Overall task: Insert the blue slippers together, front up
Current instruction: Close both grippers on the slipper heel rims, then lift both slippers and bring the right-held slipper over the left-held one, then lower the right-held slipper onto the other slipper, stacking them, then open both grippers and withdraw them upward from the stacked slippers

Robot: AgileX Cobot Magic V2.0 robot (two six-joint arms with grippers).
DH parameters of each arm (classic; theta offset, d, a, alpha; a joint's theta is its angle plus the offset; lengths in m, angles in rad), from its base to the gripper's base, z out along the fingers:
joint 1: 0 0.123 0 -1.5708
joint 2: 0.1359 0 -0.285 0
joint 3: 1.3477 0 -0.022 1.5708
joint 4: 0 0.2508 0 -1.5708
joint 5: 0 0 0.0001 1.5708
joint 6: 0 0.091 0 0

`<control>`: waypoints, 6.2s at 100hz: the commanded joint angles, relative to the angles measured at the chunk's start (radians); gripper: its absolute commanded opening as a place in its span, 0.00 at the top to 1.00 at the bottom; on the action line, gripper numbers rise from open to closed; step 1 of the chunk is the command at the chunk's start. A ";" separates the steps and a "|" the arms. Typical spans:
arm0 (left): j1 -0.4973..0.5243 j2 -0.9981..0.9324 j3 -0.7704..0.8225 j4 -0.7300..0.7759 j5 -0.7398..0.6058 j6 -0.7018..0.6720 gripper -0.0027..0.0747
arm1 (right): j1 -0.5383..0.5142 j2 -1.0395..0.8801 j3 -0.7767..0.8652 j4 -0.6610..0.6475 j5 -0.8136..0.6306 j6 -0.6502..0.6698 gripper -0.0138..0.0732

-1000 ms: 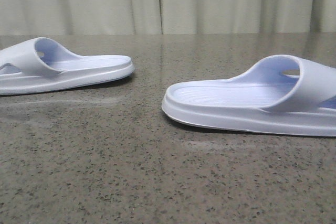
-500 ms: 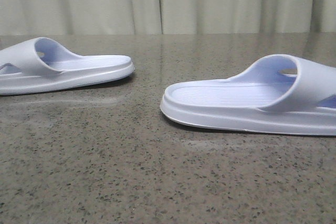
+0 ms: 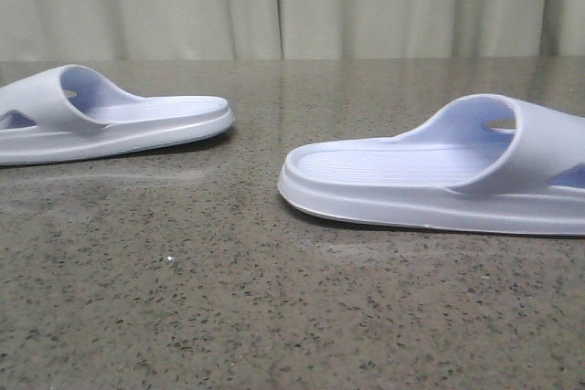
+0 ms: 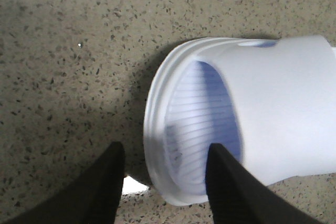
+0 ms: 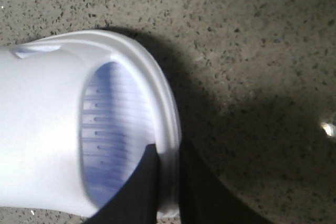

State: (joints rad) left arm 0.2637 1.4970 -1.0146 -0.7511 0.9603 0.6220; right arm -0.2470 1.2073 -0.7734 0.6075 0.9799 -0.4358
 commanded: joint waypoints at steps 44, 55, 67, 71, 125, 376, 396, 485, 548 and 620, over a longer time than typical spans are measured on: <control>0.002 0.059 -0.031 -0.175 -0.006 0.120 0.56 | -0.003 -0.012 -0.028 0.034 -0.022 -0.019 0.95; 0.002 0.061 -0.031 -0.177 -0.011 0.128 0.58 | -0.003 -0.012 -0.028 0.034 -0.022 -0.019 0.95; 0.002 0.061 -0.031 -0.177 -0.014 0.129 0.65 | -0.003 -0.012 -0.028 0.034 -0.022 -0.019 0.95; 0.002 0.061 -0.031 -0.177 -0.014 0.130 0.70 | -0.003 -0.012 -0.028 0.034 -0.022 -0.019 0.95; 0.002 0.042 -0.070 -0.216 0.085 0.177 0.95 | -0.003 -0.012 -0.065 0.145 -0.066 -0.060 0.95; 0.000 0.006 -0.084 -0.500 0.305 0.264 0.94 | 0.335 0.430 -0.288 0.771 -0.067 -0.539 0.95; 0.000 0.006 -0.084 -0.500 0.305 0.264 0.94 | 0.414 0.479 -0.374 0.771 -0.053 -0.539 0.95; -0.002 0.006 -0.084 -0.486 0.305 0.272 0.95 | 0.355 0.481 -0.464 0.736 0.012 -0.539 0.95; -0.120 0.010 -0.084 -0.243 0.066 0.272 0.93 | 0.345 0.471 -0.464 0.647 0.010 -0.488 0.87; -0.057 -0.019 -0.122 -0.250 0.000 0.321 0.50 | 0.177 0.356 -0.464 0.641 0.009 -0.471 0.72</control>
State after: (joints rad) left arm 0.2024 1.5281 -1.1038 -0.9345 0.9643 0.9302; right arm -0.0370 1.6301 -1.2062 1.2056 0.9464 -0.9071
